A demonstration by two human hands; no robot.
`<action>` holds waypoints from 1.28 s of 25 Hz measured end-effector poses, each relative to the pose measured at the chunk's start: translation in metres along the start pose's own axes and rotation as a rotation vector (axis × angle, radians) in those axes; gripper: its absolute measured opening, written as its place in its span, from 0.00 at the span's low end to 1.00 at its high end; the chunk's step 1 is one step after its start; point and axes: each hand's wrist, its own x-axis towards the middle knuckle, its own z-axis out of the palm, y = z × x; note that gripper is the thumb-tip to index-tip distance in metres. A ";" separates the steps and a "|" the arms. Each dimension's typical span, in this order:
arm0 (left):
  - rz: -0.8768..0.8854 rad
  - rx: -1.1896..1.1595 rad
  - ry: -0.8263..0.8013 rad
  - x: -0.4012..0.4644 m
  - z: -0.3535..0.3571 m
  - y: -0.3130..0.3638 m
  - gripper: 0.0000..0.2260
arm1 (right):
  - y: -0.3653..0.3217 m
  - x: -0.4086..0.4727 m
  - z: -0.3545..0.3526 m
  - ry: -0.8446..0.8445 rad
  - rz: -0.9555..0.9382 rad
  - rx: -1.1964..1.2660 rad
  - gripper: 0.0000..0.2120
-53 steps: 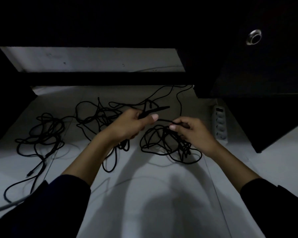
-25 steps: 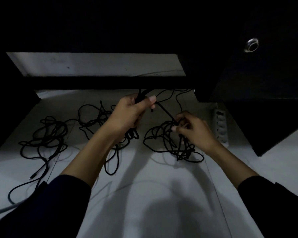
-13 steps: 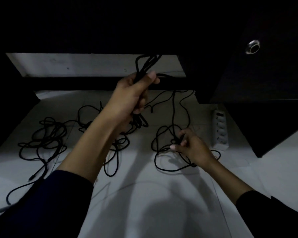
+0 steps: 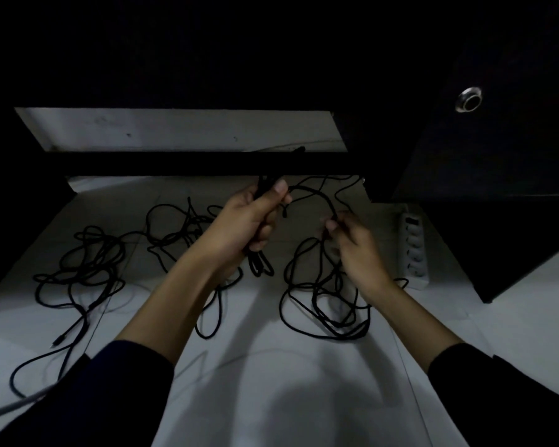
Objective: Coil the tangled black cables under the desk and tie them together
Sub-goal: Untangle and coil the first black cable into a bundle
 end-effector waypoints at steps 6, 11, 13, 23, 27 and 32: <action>-0.036 0.149 0.013 -0.001 -0.001 -0.019 0.14 | -0.032 -0.013 0.004 0.012 0.008 0.213 0.03; -0.023 0.128 -0.029 -0.005 0.011 -0.036 0.17 | -0.050 -0.014 0.015 0.039 0.032 0.174 0.06; -0.017 0.122 -0.072 -0.007 0.018 -0.040 0.17 | -0.052 -0.014 0.019 0.023 0.058 0.183 0.10; 0.025 0.009 -0.049 -0.009 0.026 -0.042 0.10 | -0.049 -0.022 0.021 0.147 -0.069 0.105 0.26; -0.003 -0.040 -0.015 -0.007 0.028 -0.042 0.14 | -0.048 -0.027 0.023 0.058 0.002 0.141 0.17; -0.018 -0.120 0.180 0.004 0.021 -0.035 0.13 | -0.034 -0.038 0.018 -0.105 0.046 0.085 0.09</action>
